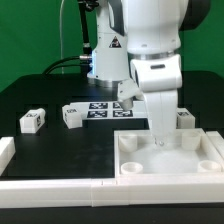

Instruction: Assemble one leg

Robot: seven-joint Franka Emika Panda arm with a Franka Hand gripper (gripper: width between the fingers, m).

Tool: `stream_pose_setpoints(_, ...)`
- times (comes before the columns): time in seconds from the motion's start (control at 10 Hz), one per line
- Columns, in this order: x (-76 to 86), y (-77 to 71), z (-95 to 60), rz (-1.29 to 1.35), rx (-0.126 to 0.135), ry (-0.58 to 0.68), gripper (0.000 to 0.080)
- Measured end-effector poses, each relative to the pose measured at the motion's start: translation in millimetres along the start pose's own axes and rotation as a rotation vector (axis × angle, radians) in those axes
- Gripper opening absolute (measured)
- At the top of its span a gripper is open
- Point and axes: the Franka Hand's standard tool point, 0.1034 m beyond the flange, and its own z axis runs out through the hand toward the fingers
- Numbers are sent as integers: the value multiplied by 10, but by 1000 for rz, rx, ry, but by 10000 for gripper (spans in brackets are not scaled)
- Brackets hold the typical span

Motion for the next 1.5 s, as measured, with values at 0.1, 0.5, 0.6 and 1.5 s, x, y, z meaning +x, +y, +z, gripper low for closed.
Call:
stream_pose_setpoints(0.1, 56, -42, -120, 19, -14, -8, 649)
stream_pose_setpoints(0.5, 81, -77, -251, 65, -33, -16, 649)
stream_pose_setpoints(0.6, 81, -77, -251, 114, -34, -15, 649)
stream_pose_setpoints(1.5, 388, -290, -175, 1327, -14, 52, 649)
